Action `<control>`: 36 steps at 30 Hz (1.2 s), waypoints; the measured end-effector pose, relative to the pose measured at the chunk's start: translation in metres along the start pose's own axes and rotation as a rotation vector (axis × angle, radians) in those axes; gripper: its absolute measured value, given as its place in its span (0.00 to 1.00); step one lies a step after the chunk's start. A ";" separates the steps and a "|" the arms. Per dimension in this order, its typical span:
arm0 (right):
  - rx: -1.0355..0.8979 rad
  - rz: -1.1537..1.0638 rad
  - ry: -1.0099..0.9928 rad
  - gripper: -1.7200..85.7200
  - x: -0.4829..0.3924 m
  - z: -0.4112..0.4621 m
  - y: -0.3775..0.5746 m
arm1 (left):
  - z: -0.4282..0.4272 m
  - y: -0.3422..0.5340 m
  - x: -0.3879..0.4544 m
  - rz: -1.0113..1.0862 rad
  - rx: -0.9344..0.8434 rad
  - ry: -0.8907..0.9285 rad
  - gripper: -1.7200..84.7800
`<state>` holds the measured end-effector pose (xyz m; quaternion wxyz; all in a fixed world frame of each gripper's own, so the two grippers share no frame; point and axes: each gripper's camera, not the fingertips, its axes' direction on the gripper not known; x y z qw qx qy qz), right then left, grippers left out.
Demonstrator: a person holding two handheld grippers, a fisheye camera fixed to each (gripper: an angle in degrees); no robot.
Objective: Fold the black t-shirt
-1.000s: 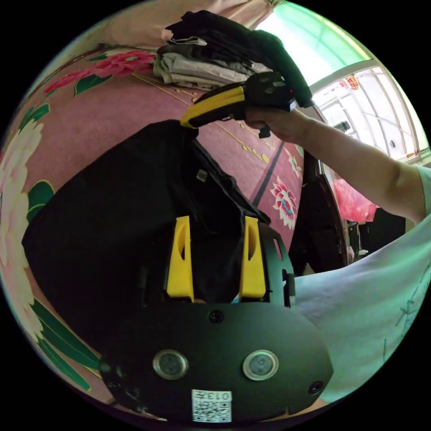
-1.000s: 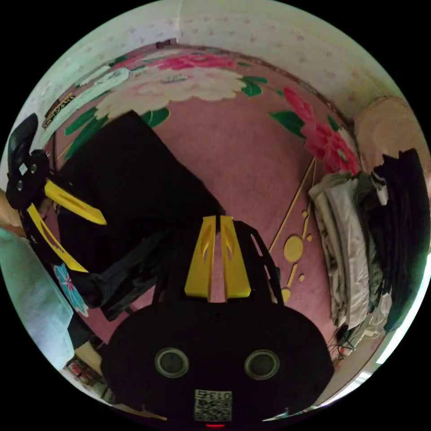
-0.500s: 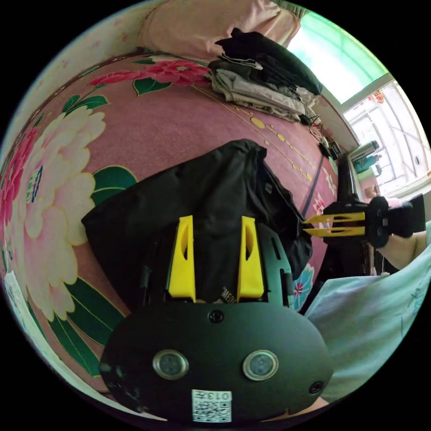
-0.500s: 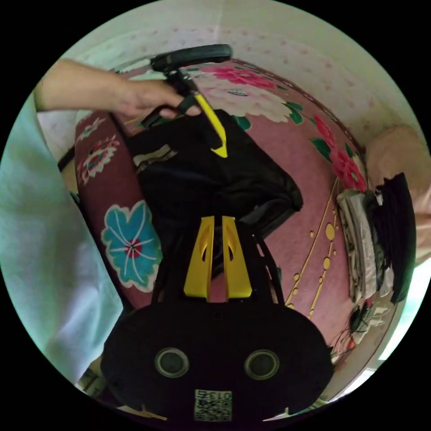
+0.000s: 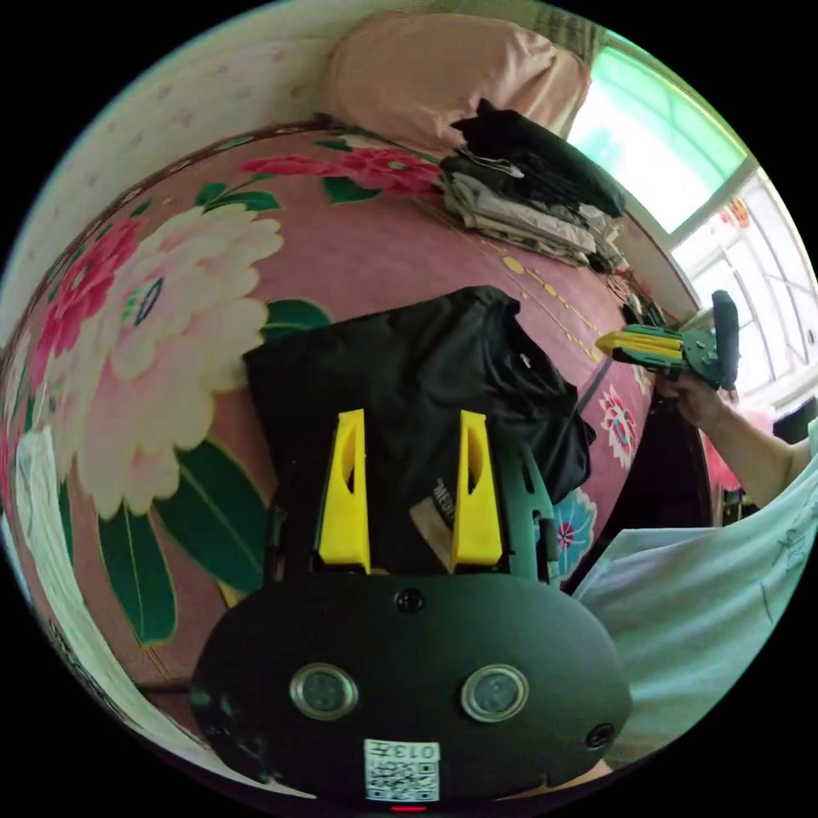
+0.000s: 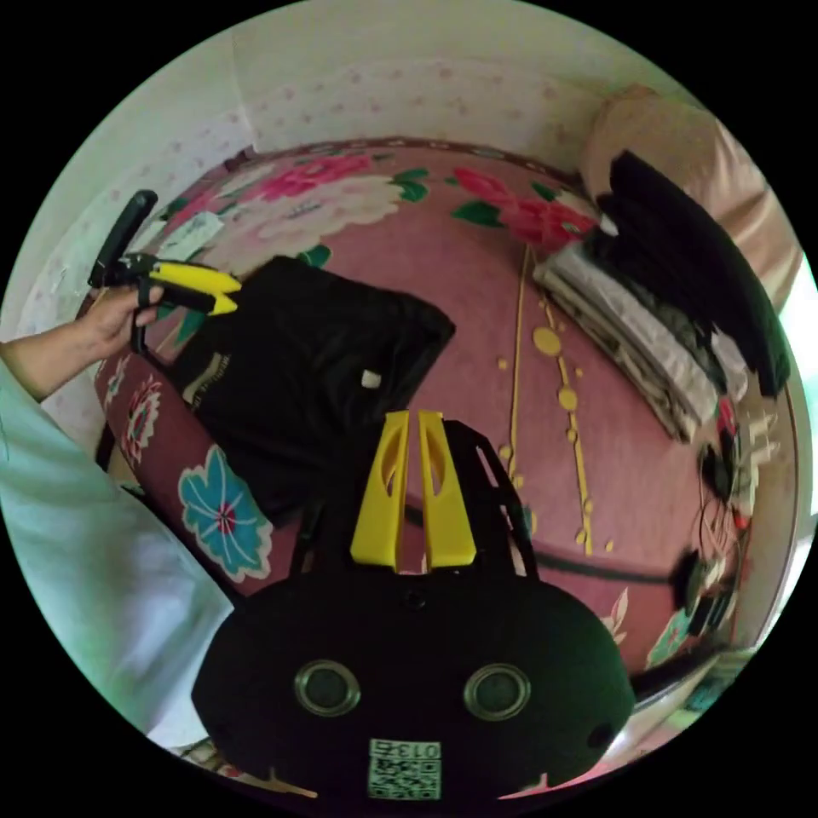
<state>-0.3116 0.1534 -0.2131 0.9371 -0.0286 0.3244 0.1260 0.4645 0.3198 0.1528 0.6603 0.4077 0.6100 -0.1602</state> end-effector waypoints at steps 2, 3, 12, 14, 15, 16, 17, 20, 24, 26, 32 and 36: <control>0.061 -0.118 -0.055 0.09 -0.012 0.002 -0.048 | -0.014 0.033 -0.019 -0.156 -0.006 -0.048 0.21; 0.066 -0.149 -0.078 0.10 -0.017 0.006 -0.063 | -0.016 0.041 -0.024 -0.194 -0.013 -0.056 0.21; 0.036 -0.718 -0.278 0.09 -0.163 0.087 -0.304 | -0.001 0.087 -0.038 -0.351 -0.147 0.006 0.22; -0.041 -0.769 -0.307 0.09 -0.197 0.119 -0.353 | 0.005 0.087 -0.032 -0.354 -0.162 -0.030 0.22; -0.067 -0.774 -0.309 0.09 -0.204 0.128 -0.363 | 0.005 0.087 -0.031 -0.349 -0.165 -0.048 0.21; -0.127 -0.780 -0.329 0.08 -0.217 0.144 -0.382 | 0.005 0.087 -0.029 -0.339 -0.167 -0.069 0.20; -0.189 -0.784 -0.336 0.07 -0.228 0.161 -0.396 | 0.004 0.089 -0.030 -0.354 -0.160 -0.071 0.18; -0.300 -0.800 -0.344 0.04 -0.247 0.189 -0.419 | 0.005 0.094 -0.034 -0.399 -0.200 -0.097 0.07; -0.293 -0.696 -0.380 0.03 -0.239 0.193 -0.449 | 0.006 0.106 -0.042 -0.446 -0.139 -0.021 0.05; -0.284 -0.561 -0.441 0.03 -0.224 0.198 -0.465 | 0.005 0.112 -0.048 -0.474 -0.118 0.015 0.05; -0.205 -0.661 -0.557 0.09 -0.226 0.179 -0.483 | -0.003 0.119 -0.064 -0.475 -0.096 0.085 0.13; -0.255 -0.952 -0.375 0.11 -0.275 0.184 -0.470 | 0.002 0.116 -0.069 -0.450 -0.120 0.097 0.16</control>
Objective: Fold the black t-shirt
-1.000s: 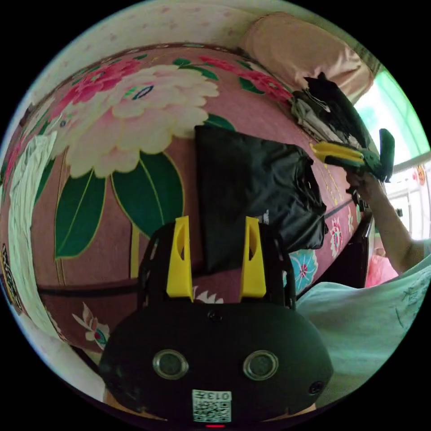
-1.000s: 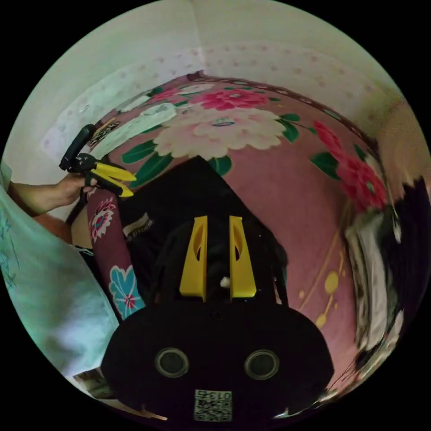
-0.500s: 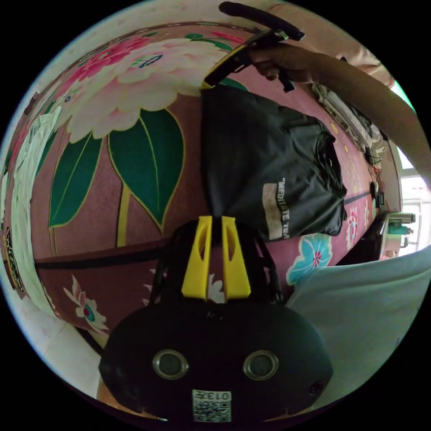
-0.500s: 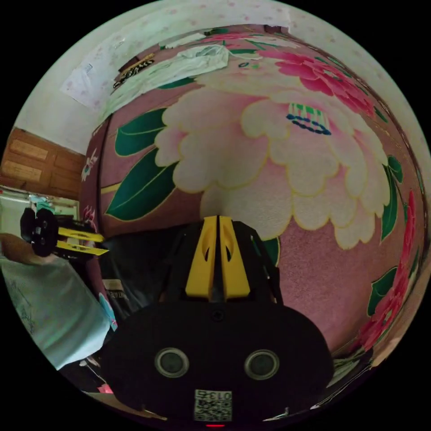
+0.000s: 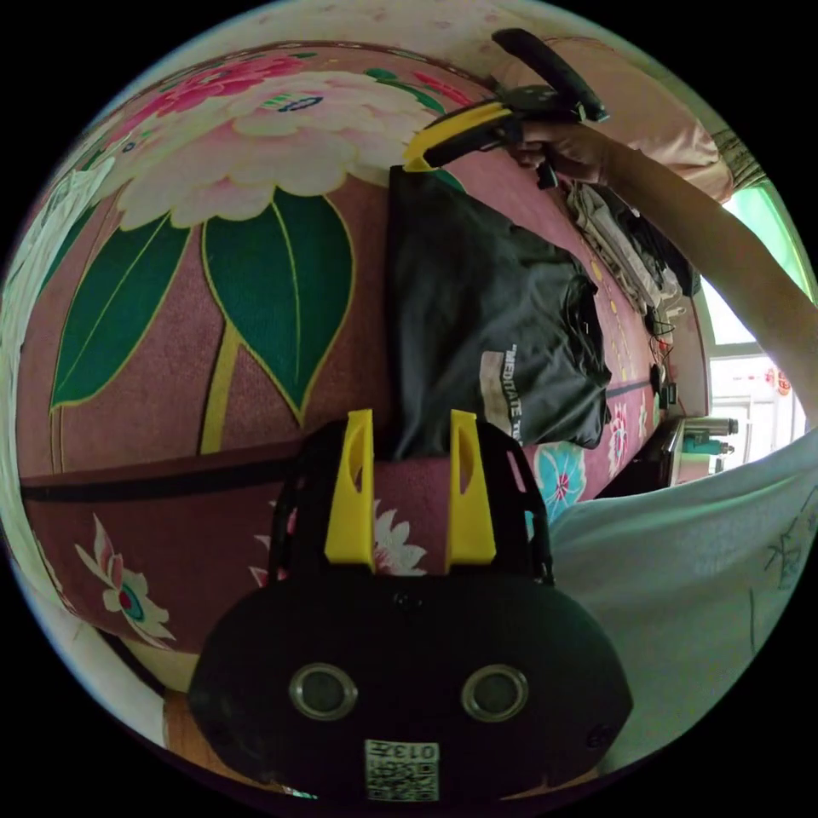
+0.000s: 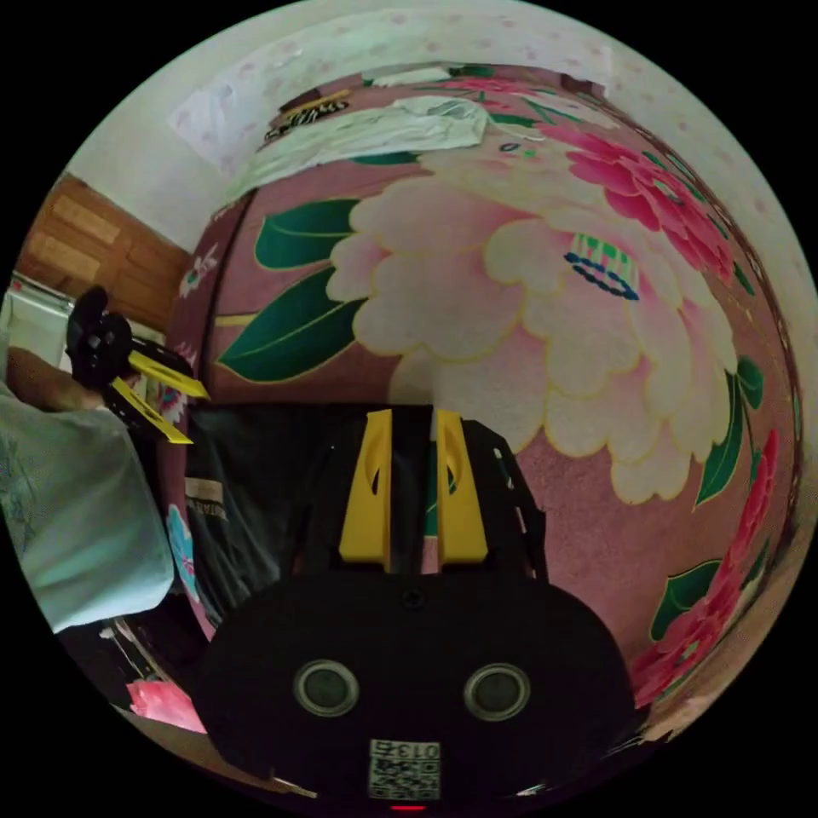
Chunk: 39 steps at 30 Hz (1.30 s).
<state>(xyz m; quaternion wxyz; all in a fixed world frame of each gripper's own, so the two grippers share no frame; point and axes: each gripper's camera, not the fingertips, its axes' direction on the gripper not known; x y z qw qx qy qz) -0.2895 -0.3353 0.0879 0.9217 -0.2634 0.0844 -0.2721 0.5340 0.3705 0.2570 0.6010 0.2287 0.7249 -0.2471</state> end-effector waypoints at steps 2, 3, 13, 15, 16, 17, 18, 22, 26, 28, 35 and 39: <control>-0.072 -0.045 0.034 0.11 -0.009 0.018 -0.018 | 0.001 -0.004 -0.002 -0.006 -0.014 -0.030 0.14; -0.090 -0.048 0.044 0.11 -0.011 0.023 -0.022 | 0.001 -0.005 -0.003 -0.011 -0.017 -0.038 0.13; 0.012 -0.072 0.116 0.04 -0.034 -0.001 0.008 | -0.020 -0.019 0.013 0.102 0.032 0.181 0.02; 0.083 -0.082 0.147 0.04 -0.045 -0.022 0.035 | -0.034 -0.020 0.028 0.173 0.047 0.222 0.02; 0.121 -0.091 0.182 0.04 -0.054 -0.036 0.057 | -0.042 -0.022 0.040 0.225 0.054 0.246 0.02; 0.154 -0.098 0.225 0.04 -0.065 -0.048 0.081 | -0.050 -0.023 0.054 0.278 0.054 0.267 0.02; 0.168 -0.097 0.246 0.04 -0.070 -0.054 0.094 | -0.052 -0.024 0.062 0.308 0.052 0.276 0.02; 0.236 0.030 0.343 0.04 -0.100 -0.080 0.194 | -0.051 -0.037 0.121 0.520 0.005 0.309 0.02; 0.195 0.198 0.391 0.04 -0.115 -0.050 0.284 | -0.006 -0.058 0.170 0.642 -0.114 0.333 0.02; 0.170 0.274 0.401 0.05 -0.117 -0.022 0.314 | 0.022 -0.066 0.187 0.687 -0.161 0.291 0.03; 0.139 0.577 0.346 0.07 -0.115 0.077 0.411 | 0.106 -0.088 0.225 0.767 -0.334 0.304 0.08; 0.190 0.698 0.266 0.10 -0.116 0.091 0.457 | 0.110 -0.095 0.222 0.737 -0.367 0.442 0.15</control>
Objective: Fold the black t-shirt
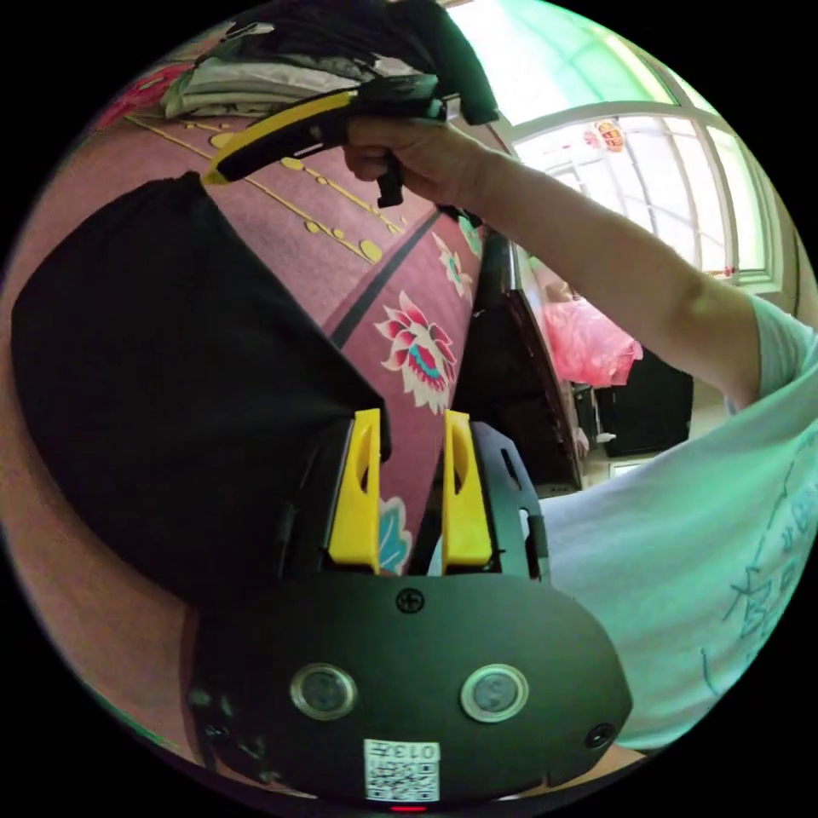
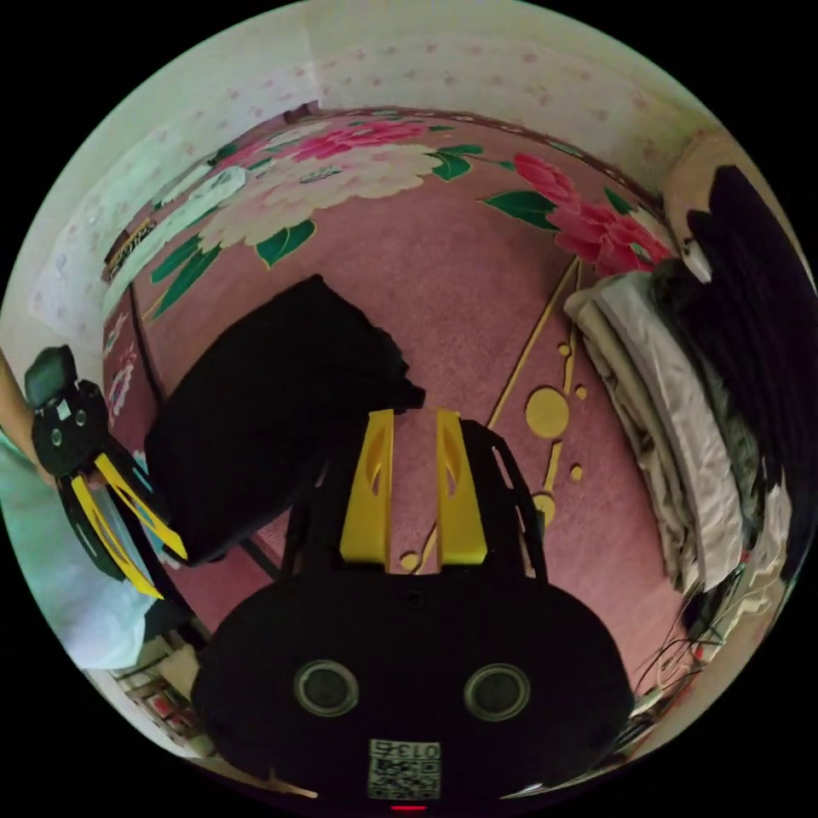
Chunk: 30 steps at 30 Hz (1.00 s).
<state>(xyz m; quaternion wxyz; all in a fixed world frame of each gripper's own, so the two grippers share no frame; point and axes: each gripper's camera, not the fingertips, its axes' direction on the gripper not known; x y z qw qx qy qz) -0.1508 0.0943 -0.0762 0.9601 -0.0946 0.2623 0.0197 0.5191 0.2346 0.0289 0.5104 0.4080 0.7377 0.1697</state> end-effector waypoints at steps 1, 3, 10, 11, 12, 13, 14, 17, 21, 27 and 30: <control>0.028 0.053 -0.023 0.11 0.009 -0.003 0.015 | -0.007 0.001 0.002 0.018 0.020 0.020 0.17; 0.082 0.156 -0.044 0.10 0.022 -0.010 0.042 | -0.022 0.005 0.008 0.050 0.053 0.026 0.18; 0.165 0.362 -0.214 0.12 0.036 0.036 0.112 | -0.101 0.009 -0.030 -0.130 0.281 -0.404 0.18; 0.176 0.393 -0.257 0.12 0.041 0.050 0.113 | -0.105 0.002 -0.045 -0.173 0.272 -0.396 0.19; 0.187 0.412 -0.279 0.12 0.043 0.057 0.114 | -0.107 -0.001 -0.052 -0.191 0.273 -0.390 0.19; 0.195 0.452 -0.308 0.11 0.049 0.070 0.115 | -0.109 -0.008 -0.063 -0.220 0.276 -0.395 0.19; 0.191 0.479 -0.323 0.10 0.054 0.082 0.114 | -0.109 -0.014 -0.073 -0.258 0.266 -0.403 0.19; 0.108 0.494 -0.356 0.07 0.062 0.107 0.108 | -0.104 -0.025 -0.093 -0.300 0.219 -0.393 0.16; 0.209 0.272 -0.235 0.06 0.043 0.094 0.105 | -0.112 -0.024 -0.087 -0.330 0.276 -0.416 0.10; 0.058 0.345 -0.208 0.08 0.053 0.146 0.125 | -0.109 -0.018 -0.096 -0.398 0.257 -0.362 0.15; 0.097 0.461 -0.249 0.10 0.063 0.148 0.158 | -0.124 -0.019 -0.101 -0.424 0.322 -0.344 0.18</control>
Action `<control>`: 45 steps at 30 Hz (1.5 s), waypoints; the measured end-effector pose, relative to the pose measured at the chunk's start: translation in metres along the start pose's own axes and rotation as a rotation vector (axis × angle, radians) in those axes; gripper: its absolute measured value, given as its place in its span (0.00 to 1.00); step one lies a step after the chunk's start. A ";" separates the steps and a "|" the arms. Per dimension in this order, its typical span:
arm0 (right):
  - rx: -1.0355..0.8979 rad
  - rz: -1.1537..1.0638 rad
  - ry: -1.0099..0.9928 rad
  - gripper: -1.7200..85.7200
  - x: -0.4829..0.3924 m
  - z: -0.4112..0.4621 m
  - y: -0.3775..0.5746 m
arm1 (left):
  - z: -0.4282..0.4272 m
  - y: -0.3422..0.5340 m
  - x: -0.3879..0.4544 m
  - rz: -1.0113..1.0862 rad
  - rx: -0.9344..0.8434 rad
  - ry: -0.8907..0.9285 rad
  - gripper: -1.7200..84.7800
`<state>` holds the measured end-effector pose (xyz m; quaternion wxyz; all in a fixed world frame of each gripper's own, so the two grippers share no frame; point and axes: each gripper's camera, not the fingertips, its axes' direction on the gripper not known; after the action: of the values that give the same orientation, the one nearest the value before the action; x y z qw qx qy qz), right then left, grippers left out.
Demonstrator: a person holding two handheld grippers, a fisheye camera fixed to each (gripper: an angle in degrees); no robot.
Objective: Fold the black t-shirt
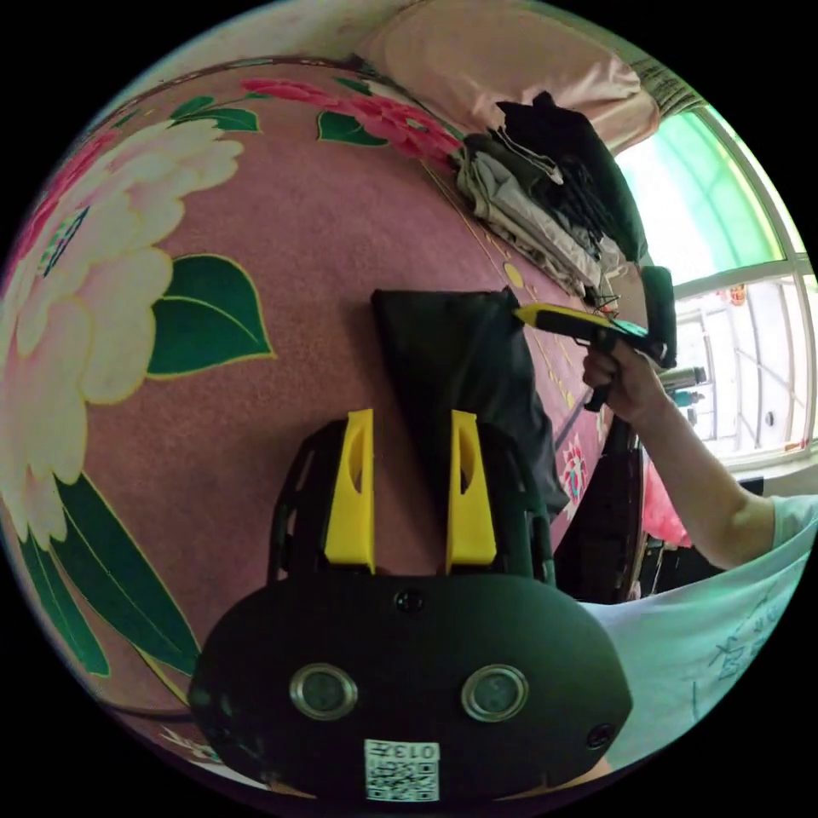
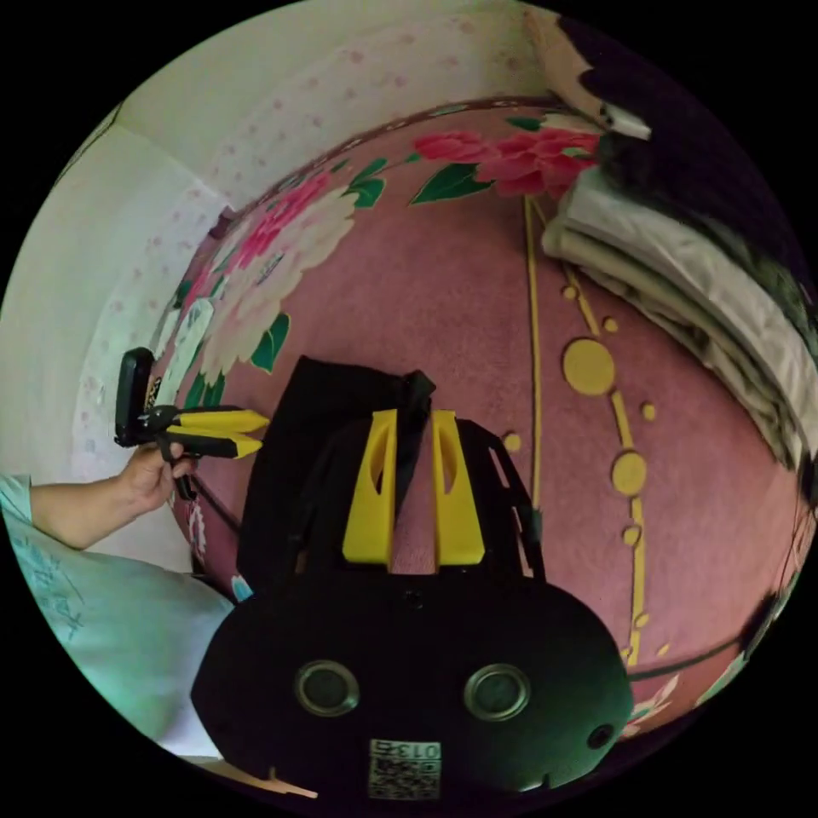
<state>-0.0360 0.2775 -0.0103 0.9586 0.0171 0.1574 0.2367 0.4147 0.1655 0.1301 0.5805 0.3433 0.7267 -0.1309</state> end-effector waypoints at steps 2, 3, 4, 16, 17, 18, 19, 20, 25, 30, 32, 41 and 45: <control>0.094 0.059 0.026 0.11 0.008 -0.026 0.039 | -0.008 -0.011 -0.005 -0.017 0.028 0.004 0.20; 0.110 0.081 0.026 0.11 0.010 -0.032 0.051 | -0.009 -0.015 -0.006 -0.020 0.035 0.015 0.21; 0.108 0.116 0.021 0.11 0.013 -0.039 0.076 | -0.010 -0.023 -0.007 -0.025 0.048 0.030 0.21; -0.019 0.322 0.157 0.07 -0.036 0.030 0.255 | 0.006 -0.083 0.038 0.146 -0.011 -0.092 0.18; 0.047 0.382 0.102 0.08 -0.032 0.022 0.270 | 0.000 -0.086 0.040 0.158 0.033 -0.096 0.19; 0.081 0.414 0.059 0.09 -0.029 0.019 0.279 | -0.002 -0.088 0.040 0.167 0.047 -0.096 0.20; 0.121 0.476 -0.048 0.10 -0.024 0.019 0.297 | -0.003 -0.096 0.041 0.197 0.047 -0.077 0.22; 0.128 0.526 -0.124 0.11 -0.020 0.024 0.312 | 0.002 -0.106 0.044 0.239 -0.001 -0.045 0.23; 0.118 0.619 -0.210 0.15 -0.011 0.055 0.348 | 0.030 -0.135 0.081 0.536 -0.191 -0.048 0.27; 0.218 0.706 -0.324 0.16 0.006 0.076 0.356 | 0.058 -0.134 0.114 0.674 -0.303 -0.101 0.27; 0.211 0.761 -0.266 0.15 0.010 0.081 0.353 | 0.060 -0.126 0.124 0.705 -0.289 -0.134 0.27; 0.236 0.888 -0.225 0.15 0.019 0.071 0.360 | 0.062 -0.097 0.148 0.644 -0.197 -0.213 0.17; 0.180 0.950 -0.105 0.10 0.020 0.065 0.353 | 0.063 -0.092 0.155 0.573 -0.240 -0.167 0.11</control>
<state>-0.1569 0.6025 0.0831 0.7460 0.1818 0.1035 0.6323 0.3890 0.1148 -0.0518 0.6876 0.4512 0.5606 0.0969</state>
